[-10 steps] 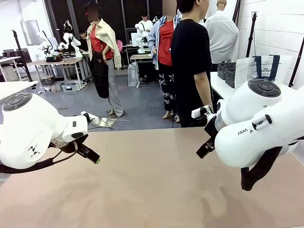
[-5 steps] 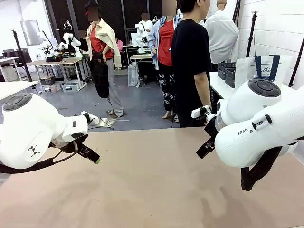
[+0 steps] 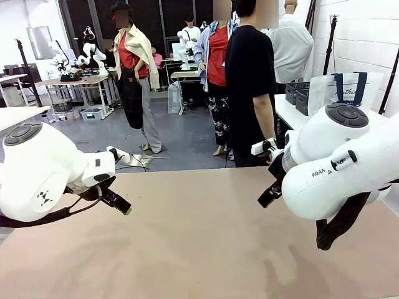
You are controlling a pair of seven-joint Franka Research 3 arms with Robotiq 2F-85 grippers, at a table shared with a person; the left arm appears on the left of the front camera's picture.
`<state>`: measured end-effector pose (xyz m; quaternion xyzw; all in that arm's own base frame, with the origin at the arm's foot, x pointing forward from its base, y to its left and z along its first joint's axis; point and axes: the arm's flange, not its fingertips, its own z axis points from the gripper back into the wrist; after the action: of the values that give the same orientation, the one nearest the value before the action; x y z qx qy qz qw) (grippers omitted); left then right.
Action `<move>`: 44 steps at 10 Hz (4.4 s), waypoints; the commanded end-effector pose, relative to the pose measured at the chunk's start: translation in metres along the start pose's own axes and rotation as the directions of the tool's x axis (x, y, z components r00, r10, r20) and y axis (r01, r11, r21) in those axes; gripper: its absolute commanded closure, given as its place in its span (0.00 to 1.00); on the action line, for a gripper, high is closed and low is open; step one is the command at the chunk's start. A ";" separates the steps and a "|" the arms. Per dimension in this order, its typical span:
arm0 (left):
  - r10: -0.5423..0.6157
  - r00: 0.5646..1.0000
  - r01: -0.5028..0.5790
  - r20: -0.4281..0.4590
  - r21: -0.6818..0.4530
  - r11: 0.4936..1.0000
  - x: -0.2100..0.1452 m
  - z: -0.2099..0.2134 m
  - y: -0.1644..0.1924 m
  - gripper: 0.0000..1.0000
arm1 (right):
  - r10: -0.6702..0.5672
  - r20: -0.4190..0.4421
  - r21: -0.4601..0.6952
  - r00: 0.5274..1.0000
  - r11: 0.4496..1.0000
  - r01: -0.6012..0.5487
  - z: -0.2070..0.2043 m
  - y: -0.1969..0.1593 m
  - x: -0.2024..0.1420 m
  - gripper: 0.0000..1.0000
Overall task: Transfer purchased items from the store into the shopping bag.
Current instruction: Open the Reusable shopping bag in the center of the table.
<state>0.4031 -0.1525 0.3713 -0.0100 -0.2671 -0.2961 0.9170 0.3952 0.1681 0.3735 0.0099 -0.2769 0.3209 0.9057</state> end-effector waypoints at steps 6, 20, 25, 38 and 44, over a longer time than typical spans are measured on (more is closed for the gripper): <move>0.003 1.000 -0.003 0.000 0.000 1.000 0.000 0.000 0.001 0.00 | 0.000 0.000 0.000 1.000 1.000 0.000 0.000 0.000 0.000 0.00; 0.003 1.000 -0.003 0.000 0.000 1.000 0.000 0.000 0.001 0.00 | 0.000 0.000 0.000 1.000 1.000 0.000 0.000 0.000 0.000 0.00; 0.003 1.000 -0.003 0.000 0.000 1.000 0.000 0.000 0.001 0.00 | 0.000 0.000 0.000 1.000 1.000 0.000 0.000 0.000 0.000 0.00; 0.003 1.000 -0.003 0.000 0.000 1.000 0.000 0.000 0.001 0.00 | 0.000 0.000 0.000 1.000 1.000 0.000 0.000 0.000 0.000 0.00; 0.003 1.000 -0.003 0.000 0.000 1.000 0.000 0.000 0.001 0.00 | 0.000 0.000 0.000 1.000 1.000 0.000 0.000 0.000 0.000 0.00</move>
<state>0.4031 -0.1525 0.3713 -0.0100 -0.2671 -0.2961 0.9170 0.3952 0.1681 0.3735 0.0099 -0.2769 0.3209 0.9057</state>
